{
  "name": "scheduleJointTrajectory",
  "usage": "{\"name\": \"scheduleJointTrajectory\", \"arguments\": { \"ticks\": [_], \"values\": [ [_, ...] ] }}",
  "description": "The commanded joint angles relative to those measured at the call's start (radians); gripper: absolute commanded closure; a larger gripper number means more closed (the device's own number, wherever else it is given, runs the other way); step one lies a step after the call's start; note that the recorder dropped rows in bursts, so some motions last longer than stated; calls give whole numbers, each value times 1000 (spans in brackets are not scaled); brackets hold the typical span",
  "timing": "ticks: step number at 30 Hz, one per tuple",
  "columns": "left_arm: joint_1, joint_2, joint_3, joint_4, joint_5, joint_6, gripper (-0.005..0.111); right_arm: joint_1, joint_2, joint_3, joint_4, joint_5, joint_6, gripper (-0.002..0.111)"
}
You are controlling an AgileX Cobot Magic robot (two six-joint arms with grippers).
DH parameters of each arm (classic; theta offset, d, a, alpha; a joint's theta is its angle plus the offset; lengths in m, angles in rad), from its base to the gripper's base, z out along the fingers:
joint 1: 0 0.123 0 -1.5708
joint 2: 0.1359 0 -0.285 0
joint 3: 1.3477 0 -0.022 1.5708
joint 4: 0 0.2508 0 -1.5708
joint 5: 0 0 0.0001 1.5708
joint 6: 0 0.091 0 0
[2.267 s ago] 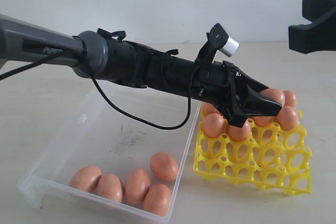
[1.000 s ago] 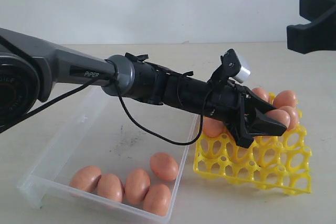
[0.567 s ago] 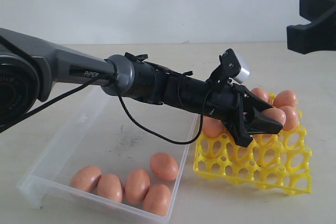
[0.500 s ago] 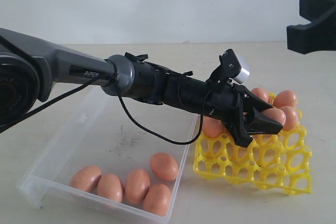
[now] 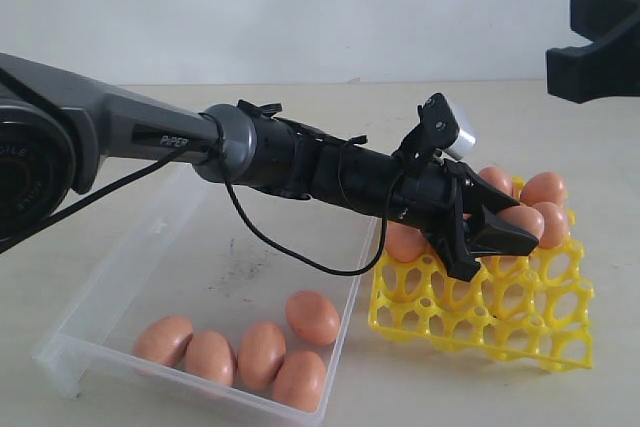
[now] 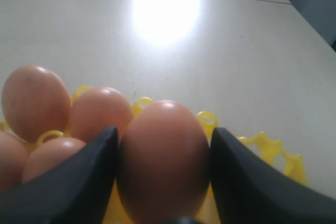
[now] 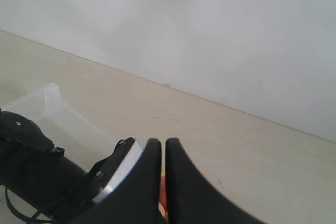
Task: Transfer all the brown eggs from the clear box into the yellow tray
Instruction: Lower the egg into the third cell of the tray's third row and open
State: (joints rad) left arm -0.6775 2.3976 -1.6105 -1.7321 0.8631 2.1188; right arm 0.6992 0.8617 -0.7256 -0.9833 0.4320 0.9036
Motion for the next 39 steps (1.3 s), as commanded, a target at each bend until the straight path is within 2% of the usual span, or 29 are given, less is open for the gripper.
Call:
{"name": "scheduleJointTrajectory", "arguments": {
  "ticks": [1,9,15,18,39],
  "values": [
    [-5,-2,-7,-12,3,9,103,-3,-3,7,3,0,-2,108],
    [-5,-2,-7,-12,3,12,100,-3,-3,7,3,2,-2,108],
    [-5,-2,-7,-12,-1,2,74,-3,-3,7,5,2,-2,108],
    [-5,-2,-7,-12,-26,-10,67,-3,-3,7,5,2,-2,108],
    [-5,-2,-7,-12,-6,-8,65,-3,-3,7,5,2,-2,108]
  ]
}}
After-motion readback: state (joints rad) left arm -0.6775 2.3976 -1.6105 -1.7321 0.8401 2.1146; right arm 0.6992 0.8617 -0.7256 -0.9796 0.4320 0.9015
